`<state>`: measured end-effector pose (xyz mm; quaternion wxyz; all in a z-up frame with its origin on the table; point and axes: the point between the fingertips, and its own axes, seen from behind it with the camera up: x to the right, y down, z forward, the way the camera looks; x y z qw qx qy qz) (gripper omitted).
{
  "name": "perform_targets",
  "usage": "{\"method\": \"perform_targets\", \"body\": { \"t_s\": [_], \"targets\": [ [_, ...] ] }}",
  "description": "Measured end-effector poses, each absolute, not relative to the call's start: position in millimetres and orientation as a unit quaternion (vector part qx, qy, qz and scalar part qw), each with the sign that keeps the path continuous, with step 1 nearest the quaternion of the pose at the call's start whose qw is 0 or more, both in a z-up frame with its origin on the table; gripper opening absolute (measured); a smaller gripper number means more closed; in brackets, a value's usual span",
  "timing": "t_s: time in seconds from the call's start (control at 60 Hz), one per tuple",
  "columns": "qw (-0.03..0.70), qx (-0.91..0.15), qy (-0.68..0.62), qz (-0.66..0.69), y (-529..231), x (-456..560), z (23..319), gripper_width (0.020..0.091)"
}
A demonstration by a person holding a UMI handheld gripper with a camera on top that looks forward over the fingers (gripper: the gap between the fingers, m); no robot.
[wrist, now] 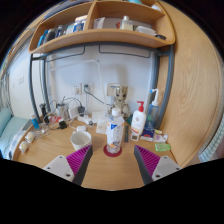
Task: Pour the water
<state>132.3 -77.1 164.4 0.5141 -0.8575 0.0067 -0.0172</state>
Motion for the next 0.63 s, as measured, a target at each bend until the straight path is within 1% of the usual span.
{"method": "perform_targets", "body": {
  "t_s": [0.133,0.267,0.367,0.633],
  "targets": [
    [0.521,-0.852,0.033,-0.026,-91,141,198,0.0850],
    [0.532,-0.845,0.040,-0.030,-95,150,221,0.0853],
    [0.536,-0.843,0.043,-0.023,-98,152,231,0.0855],
    [0.543,-0.840,0.017,0.006,-93,148,241,0.0849]
  ]
}}
